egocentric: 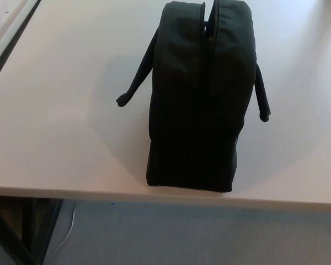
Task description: A lunch bag is kept on the middle of the desk and the robot uses both its hands to grab the opening of the bag from the left and right and moves its hands away from each other to spread the bag open
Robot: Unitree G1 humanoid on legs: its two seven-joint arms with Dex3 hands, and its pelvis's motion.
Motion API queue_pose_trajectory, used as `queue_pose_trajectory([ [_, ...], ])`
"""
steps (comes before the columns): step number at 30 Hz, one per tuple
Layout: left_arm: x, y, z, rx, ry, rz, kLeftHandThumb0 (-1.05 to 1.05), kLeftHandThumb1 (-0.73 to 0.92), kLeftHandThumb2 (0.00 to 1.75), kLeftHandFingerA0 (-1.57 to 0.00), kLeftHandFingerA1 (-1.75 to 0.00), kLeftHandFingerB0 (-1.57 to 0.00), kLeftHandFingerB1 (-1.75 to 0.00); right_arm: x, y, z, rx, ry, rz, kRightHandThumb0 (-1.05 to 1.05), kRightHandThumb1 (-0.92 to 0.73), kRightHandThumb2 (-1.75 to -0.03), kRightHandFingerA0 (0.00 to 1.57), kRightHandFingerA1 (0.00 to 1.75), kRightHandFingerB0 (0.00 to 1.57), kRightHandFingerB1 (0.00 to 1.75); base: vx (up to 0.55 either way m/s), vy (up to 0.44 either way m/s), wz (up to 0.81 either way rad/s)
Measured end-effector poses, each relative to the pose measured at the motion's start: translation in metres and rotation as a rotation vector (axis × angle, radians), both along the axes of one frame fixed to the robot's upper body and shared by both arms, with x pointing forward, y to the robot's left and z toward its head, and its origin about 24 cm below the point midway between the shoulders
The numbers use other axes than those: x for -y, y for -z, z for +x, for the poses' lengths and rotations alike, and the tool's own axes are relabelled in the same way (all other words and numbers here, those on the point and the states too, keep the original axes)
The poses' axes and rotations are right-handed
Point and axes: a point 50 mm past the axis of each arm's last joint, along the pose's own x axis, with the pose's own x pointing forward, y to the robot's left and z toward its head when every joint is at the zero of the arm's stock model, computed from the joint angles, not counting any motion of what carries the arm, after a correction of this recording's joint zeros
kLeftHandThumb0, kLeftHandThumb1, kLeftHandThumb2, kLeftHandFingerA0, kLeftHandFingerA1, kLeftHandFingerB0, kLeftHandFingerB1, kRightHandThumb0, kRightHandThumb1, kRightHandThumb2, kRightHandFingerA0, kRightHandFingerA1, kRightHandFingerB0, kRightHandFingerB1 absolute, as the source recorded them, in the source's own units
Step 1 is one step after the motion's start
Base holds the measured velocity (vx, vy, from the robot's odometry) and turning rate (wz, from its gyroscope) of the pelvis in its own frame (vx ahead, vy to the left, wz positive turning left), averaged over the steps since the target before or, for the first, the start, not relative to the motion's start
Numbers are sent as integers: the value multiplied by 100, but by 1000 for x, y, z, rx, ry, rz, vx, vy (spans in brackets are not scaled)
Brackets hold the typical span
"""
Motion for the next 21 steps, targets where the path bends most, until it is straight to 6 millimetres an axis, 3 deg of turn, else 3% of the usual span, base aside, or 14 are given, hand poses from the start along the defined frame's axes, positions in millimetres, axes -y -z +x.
queue_pose_trajectory([
  [2, -2, -4, 2, 47, 6, 12, -10, 47, 54, -53, -39, -34, -32, 0, -5, 3, 52, -5, -5, -14, -33, -79, 35, 56, 12, 46, 0, 0, 0],
  [3, -2, -4, 2, 56, 7, 15, -12, 47, 55, -51, -39, -32, -32, 0, -6, 3, 61, -5, -6, -21, -48, -57, 43, 44, 20, 34, 0, 0, 0],
  [5, -2, -7, 4, 96, 12, 21, -18, 47, 57, -53, -40, -32, -33, 1, -9, 5, 103, -7, -11, -20, -47, -56, 39, 43, 21, 34, 0, 0, 0],
  [9, -1, -12, 7, 172, 21, 39, -12, 50, 55, -51, -38, -34, -32, 2, -16, 6, 177, -10, -40, -32, -49, -55, 52, 42, 24, 31, 0, 0, 0],
  [10, -1, -14, 8, 199, 21, 47, -12, 52, 55, -50, -38, -35, -32, 2, -18, 6, 196, -13, -60, -39, -45, -62, 32, 40, 22, 36, 0, 0, 0],
  [12, -1, -17, 10, 237, 20, 59, -13, 52, 56, -50, -37, -37, -33, 3, -21, 5, 221, -18, -87, -38, -46, -60, 30, 38, 24, 35, 0, 0, 0],
  [13, -2, -18, 10, 255, 19, 65, -13, 51, 58, -46, -38, -37, -36, 3, -22, 4, 233, -19, -98, -17, -36, -88, 13, 51, 11, 50, 0, 0, 0],
  [15, -5, -25, 13, 316, 12, 85, -13, 53, 58, -43, -37, -37, -35, 5, -30, 3, 279, -22, -133, -19, -37, -89, 13, 51, 12, 50, 0, 0, 0],
  [16, -7, -29, 14, 347, 8, 95, -15, 54, 59, -43, -36, -37, -35, 8, -35, 3, 307, -19, -149, -40, -50, -63, 27, 38, 26, 36, 0, 0, 0],
  [19, -10, -38, 19, 421, -1, 110, -15, 53, 59, -42, -36, -37, -35, 12, -47, 4, 378, -14, -185, -37, -55, -56, 32, 36, 28, 33, 0, 0, 0],
  [20, -12, -43, 22, 464, -5, 113, -10, 36, 85, -36, -57, -20, -50, 15, -55, 6, 422, -14, -202, -45, -52, -89, 44, 57, 20, 46, 0, 0, 0],
  [21, -13, -46, 24, 492, -5, 115, -10, 36, 85, -36, -57, -20, -50, 16, -61, 7, 449, -16, -212, -45, -52, -89, 44, 57, 20, 46, 0, 0, 0],
])
